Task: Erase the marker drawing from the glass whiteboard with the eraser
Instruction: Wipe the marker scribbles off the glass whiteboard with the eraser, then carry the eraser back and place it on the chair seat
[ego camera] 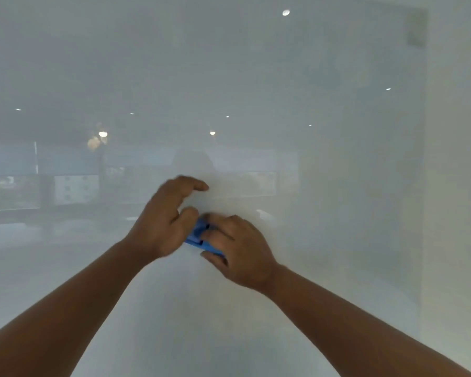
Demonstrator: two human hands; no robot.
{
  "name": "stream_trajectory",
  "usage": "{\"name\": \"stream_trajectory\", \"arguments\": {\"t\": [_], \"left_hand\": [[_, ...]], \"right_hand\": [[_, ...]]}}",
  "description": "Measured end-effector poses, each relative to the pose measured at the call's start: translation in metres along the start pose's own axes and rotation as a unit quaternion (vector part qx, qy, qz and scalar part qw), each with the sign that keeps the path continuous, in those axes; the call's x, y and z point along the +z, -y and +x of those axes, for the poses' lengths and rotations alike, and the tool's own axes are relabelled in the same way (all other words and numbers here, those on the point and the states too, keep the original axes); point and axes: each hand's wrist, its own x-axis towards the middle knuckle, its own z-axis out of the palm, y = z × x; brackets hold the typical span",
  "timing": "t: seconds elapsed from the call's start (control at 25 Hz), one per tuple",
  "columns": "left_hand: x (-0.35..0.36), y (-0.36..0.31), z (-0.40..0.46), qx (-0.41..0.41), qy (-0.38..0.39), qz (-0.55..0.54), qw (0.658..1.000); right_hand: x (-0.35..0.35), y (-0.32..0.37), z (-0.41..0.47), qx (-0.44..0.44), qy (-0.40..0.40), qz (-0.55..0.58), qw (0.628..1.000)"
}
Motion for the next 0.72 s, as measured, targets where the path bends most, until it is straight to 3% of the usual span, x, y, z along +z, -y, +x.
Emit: {"name": "stream_trajectory", "arguments": {"t": [0.08, 0.16, 0.28, 0.36, 0.48, 0.72], "left_hand": [[0.015, -0.011, -0.001, 0.015, 0.114, 0.033, 0.993], [0.03, -0.023, 0.005, 0.036, 0.175, 0.107, 0.978], [0.051, -0.039, 0.025, 0.125, 0.156, 0.233, 0.952], [0.054, -0.046, 0.037, 0.141, 0.125, 0.27, 0.944], [0.05, -0.048, 0.049, 0.136, 0.087, 0.274, 0.948], [0.065, -0.059, 0.062, 0.181, 0.054, 0.232, 0.954]], "right_hand": [[-0.031, -0.026, -0.002, 0.056, -0.033, 0.028, 0.997], [-0.054, -0.04, -0.002, 0.085, -0.045, 0.049, 0.994], [-0.076, -0.053, -0.003, 0.07, -0.051, 0.037, 0.996], [-0.088, -0.059, -0.003, 0.083, -0.049, 0.008, 0.995], [-0.1, -0.063, -0.004, 0.141, -0.061, -0.063, 0.986], [-0.115, -0.059, -0.016, 0.197, -0.084, -0.098, 0.972]]}}
